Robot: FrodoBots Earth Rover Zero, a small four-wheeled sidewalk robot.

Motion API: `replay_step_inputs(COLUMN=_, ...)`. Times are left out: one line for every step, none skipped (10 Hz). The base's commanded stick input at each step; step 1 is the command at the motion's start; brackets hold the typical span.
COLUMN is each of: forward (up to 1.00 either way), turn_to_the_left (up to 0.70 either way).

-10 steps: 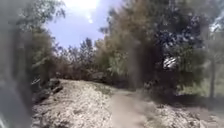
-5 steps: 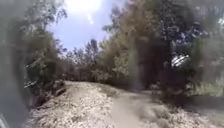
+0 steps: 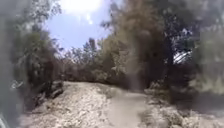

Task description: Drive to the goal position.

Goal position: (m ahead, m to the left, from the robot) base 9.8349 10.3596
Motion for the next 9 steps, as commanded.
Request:
replay_step_inputs(forward=0.44, turn_to_the_left=0.02)
replay_step_inputs(forward=0.44, turn_to_the_left=0.02)
replay_step_inputs(forward=0.44, turn_to_the_left=0.02)
replay_step_inputs(forward=0.44, turn_to_the_left=0.02)
replay_step_inputs(forward=0.44, turn_to_the_left=0.04)
replay_step_inputs(forward=0.44, turn_to_the_left=0.27)
replay_step_inputs(forward=0.44, turn_to_the_left=0.26)
replay_step_inputs(forward=0.44, turn_to_the_left=0.21)
replay_step_inputs(forward=0.44, turn_to_the_left=0.05)
